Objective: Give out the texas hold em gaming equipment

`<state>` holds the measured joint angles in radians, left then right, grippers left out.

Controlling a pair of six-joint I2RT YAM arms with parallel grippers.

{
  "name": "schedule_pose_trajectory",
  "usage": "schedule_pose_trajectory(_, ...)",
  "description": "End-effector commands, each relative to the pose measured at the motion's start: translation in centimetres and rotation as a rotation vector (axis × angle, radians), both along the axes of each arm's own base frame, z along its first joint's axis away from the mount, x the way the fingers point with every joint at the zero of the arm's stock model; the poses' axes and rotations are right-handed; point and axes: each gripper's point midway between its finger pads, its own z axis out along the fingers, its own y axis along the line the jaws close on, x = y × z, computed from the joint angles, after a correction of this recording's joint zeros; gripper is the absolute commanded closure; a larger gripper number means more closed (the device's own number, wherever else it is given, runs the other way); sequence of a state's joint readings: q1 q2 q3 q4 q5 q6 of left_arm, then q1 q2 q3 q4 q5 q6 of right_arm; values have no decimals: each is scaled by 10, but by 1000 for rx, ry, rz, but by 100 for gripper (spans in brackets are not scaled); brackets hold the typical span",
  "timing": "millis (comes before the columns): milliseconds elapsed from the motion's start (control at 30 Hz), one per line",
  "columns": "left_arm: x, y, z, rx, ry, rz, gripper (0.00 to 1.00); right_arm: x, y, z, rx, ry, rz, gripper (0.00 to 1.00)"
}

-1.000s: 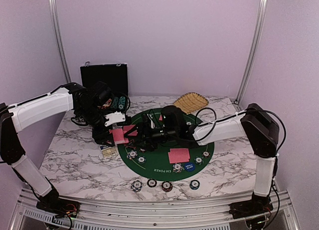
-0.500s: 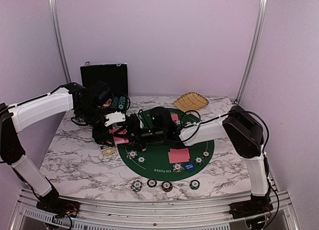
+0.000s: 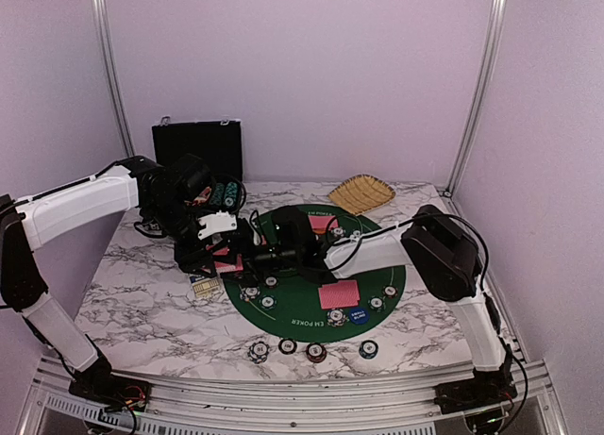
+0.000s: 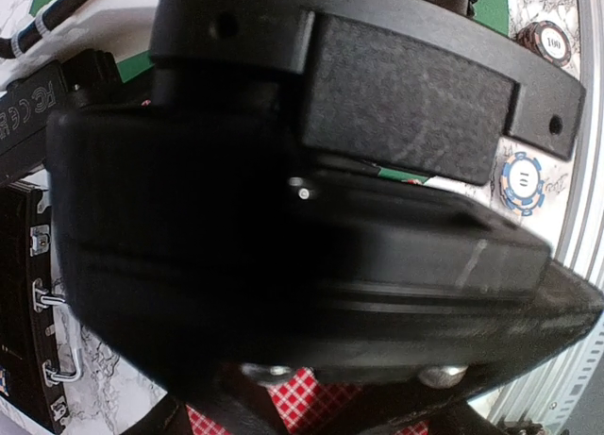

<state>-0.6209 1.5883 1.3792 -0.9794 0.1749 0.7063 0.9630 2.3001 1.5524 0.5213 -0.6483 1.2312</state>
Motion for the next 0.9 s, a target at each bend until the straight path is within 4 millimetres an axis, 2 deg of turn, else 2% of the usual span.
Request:
schedule_pose_trajectory(0,-2,-2,24,-44,-35,-7,100,5,-1,-6,-37,-3,-19,9)
schedule_pose_trajectory(267,-2,-3,27,-49,-41,-6,100,13,-26,-27,-138,-11,-60,12)
schedule_pose_trajectory(467,-2,-2,27,-47,-42,-3,100,17,-39,-23,-144,-25,-69,20)
schedule_pose_trajectory(867,-1,-2,25,-43,-39,0,100,15,-50,2,-136,-80,-53,39)
